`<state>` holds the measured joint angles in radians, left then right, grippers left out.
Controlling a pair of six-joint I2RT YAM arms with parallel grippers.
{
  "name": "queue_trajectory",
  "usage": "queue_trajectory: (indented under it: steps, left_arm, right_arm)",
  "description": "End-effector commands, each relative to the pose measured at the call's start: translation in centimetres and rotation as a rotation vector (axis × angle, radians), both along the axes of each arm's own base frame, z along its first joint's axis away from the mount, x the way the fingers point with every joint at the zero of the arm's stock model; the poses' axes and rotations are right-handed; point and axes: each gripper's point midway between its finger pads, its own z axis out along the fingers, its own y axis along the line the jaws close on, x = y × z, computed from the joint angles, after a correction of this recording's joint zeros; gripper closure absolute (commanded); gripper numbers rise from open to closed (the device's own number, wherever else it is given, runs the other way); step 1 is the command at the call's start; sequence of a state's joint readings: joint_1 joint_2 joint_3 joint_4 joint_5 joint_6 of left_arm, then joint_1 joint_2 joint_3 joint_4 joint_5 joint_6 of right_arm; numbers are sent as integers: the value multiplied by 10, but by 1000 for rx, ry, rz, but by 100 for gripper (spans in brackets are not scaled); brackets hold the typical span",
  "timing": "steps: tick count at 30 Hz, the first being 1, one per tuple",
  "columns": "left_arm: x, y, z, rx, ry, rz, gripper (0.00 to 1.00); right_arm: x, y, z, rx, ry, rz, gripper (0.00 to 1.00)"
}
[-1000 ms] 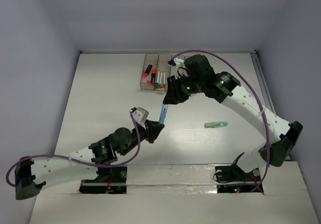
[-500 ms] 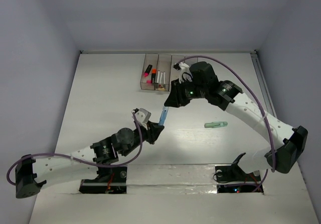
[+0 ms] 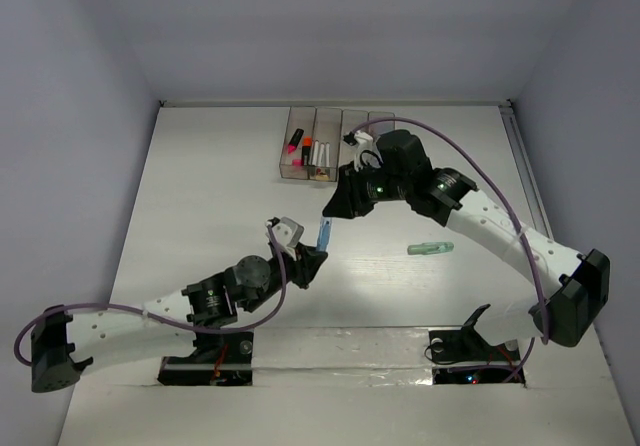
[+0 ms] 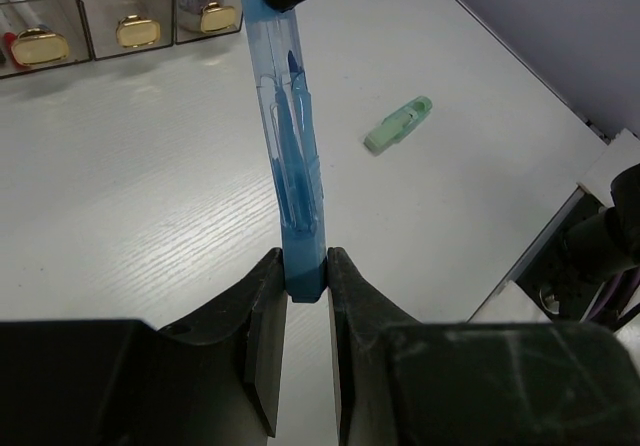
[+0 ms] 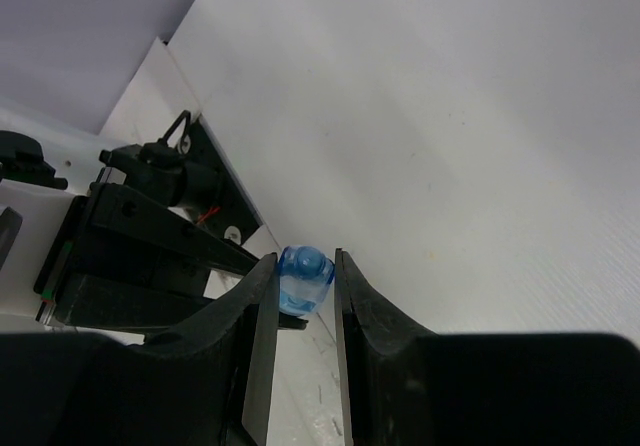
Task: Sort the stationery into containers
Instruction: Close the pen cap on the pen.
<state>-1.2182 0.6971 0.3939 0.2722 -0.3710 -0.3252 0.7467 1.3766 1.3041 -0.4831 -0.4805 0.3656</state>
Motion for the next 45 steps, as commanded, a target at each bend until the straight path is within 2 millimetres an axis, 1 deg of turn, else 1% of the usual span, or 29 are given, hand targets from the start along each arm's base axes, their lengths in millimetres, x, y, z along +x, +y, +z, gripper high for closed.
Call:
queue_trajectory:
  steps: [1,2,3,7,10,11,12,16,17,20,22,23,26,27,28,29,30,31,33,35,37,38,39,40,41,42,43,44,45]
  left_arm:
    - [8,3,103,-291,-118,54,100]
    - [9,3,103,-289,-114,59,100]
    - [9,3,103,-289,-113,61,100]
    - [12,1,105,-299,-95,79,100]
    - [13,-1,110,-319,-97,82,100]
    - [13,-1,112,-326,-103,81,100]
    - [13,-1,115,-337,-109,81,100]
    - [17,0,125,-362,-128,102,100]
    - [17,0,126,-359,-130,106,100]
    - [20,2,133,-362,-145,123,100]
    - [22,7,142,-361,-164,138,100]
    - [21,11,149,-372,-177,141,100]
    - [23,22,166,-370,-213,177,100]
    - [24,25,170,-369,-222,184,100]
    - [24,27,178,-376,-231,187,100]
    - [24,27,182,-373,-243,185,100]
    - [23,27,186,-374,-248,181,100]
    - [23,27,193,-383,-255,176,100]
    - [24,22,194,-370,-259,173,100]
    - [24,16,198,-371,-262,158,100]
    - [22,3,190,-349,-247,118,100]
    - [22,-2,184,-342,-234,110,100]
    - [23,-9,176,-337,-210,101,100]
    - [22,-14,165,-322,-198,86,100]
    - [21,-17,158,-320,-185,81,100]
    - [21,-20,152,-317,-173,77,98]
    - [21,-21,139,-310,-147,74,94]
    - [21,-22,133,-305,-135,73,89]
    - [20,-23,128,-304,-125,72,83]
  right_arm:
    - [-18,-2,-27,-50,76,38,92]
    - [-18,-4,-28,-45,69,29,92]
    - [-20,-6,-21,-27,50,22,92]
    - [-19,-11,-10,-17,-11,-35,93]
    - [-32,-4,-7,-5,-18,-12,93]
    - [-31,-3,-8,-12,-27,-30,93]
    - [-39,1,-14,-23,-23,-13,93]
    - [-51,10,-33,-59,-6,-16,93]
    - [-53,12,-34,-57,-8,-16,94]
    - [-61,15,-48,-70,6,-24,95]
    - [-62,13,-58,-84,17,-42,96]
    - [-63,10,-71,-104,32,-52,98]
    - [-74,11,-89,-114,71,-45,99]
    - [-77,6,-106,-142,93,-55,99]
    - [-82,6,-116,-160,105,-49,100]
    - [-80,6,-122,-165,114,-69,100]
    - [-86,3,-134,-189,128,-67,100]
    - [-86,3,-138,-189,135,-74,100]
    - [-85,5,-141,-169,142,-83,100]
    - [-79,3,-141,-183,124,-117,100]
    - [-67,2,-130,-183,81,-162,100]
    - [-54,3,-113,-169,29,-210,100]
    - [-47,4,-103,-160,1,-232,100]
    - [-34,2,-94,-150,-26,-278,100]
    - [-14,-1,-77,-123,-59,-339,100]
    - [-5,-1,-69,-103,-68,-358,100]
    - [5,-2,-62,-85,-75,-377,100]
    - [21,-6,-54,-58,-82,-416,100]
    - [31,-7,-41,-27,-91,-434,100]
